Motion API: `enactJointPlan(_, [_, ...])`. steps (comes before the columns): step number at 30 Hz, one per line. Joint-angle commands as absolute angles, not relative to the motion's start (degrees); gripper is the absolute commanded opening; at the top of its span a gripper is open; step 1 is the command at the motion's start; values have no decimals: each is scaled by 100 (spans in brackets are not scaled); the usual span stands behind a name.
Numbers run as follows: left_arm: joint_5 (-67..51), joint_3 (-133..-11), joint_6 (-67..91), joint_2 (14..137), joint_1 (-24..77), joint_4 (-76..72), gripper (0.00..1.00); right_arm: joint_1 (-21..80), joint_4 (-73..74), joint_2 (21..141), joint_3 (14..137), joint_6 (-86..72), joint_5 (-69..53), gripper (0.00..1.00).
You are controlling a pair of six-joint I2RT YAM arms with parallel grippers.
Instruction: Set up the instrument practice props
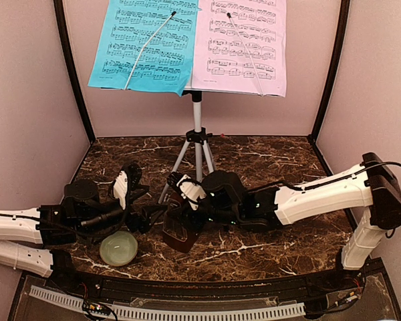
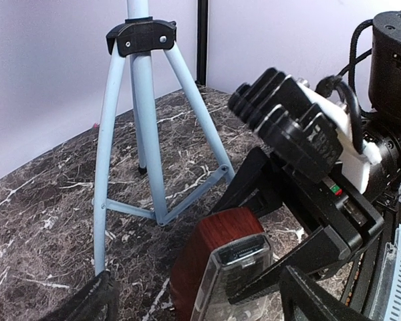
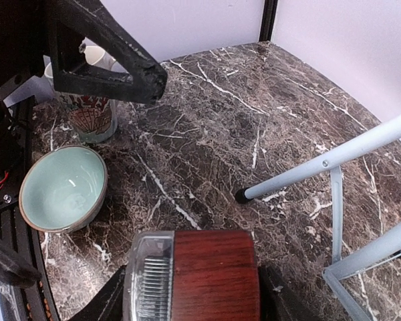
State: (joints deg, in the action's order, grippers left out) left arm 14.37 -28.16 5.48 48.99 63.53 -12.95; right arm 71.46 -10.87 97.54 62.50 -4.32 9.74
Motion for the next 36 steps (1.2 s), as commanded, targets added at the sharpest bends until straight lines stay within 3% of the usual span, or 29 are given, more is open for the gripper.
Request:
enactJointPlan(1, [1733,-3064,799,4925,6337,-981,86,7170,-2291,9684,6329,-361,1129,38])
enactJointPlan(4, [1794,-3127,871,4975,6337,-834,87,7174,-2293,9641,6264,-387,1121,59])
enactJointPlan(11, [1765,-3256,996,5123,6337,-772,88,7180,-2301,9255,5979,-467,1040,88])
enactJointPlan(17, [1698,-3325,1291,5294,6399,-787,89,7203,-2304,8596,5350,-724,1128,91])
enactJointPlan(23, [2210,-3220,2136,5713,6773,-1383,99,7193,-2351,7866,4537,-1119,1450,91])
enactJointPlan(33, [3360,-3786,2945,7119,7022,-1225,99,7196,-2365,7455,3817,-1618,1876,92])
enactJointPlan(36, [3617,-4009,3016,7447,7022,-1071,94,7196,-2443,7402,3648,-1734,1926,92])
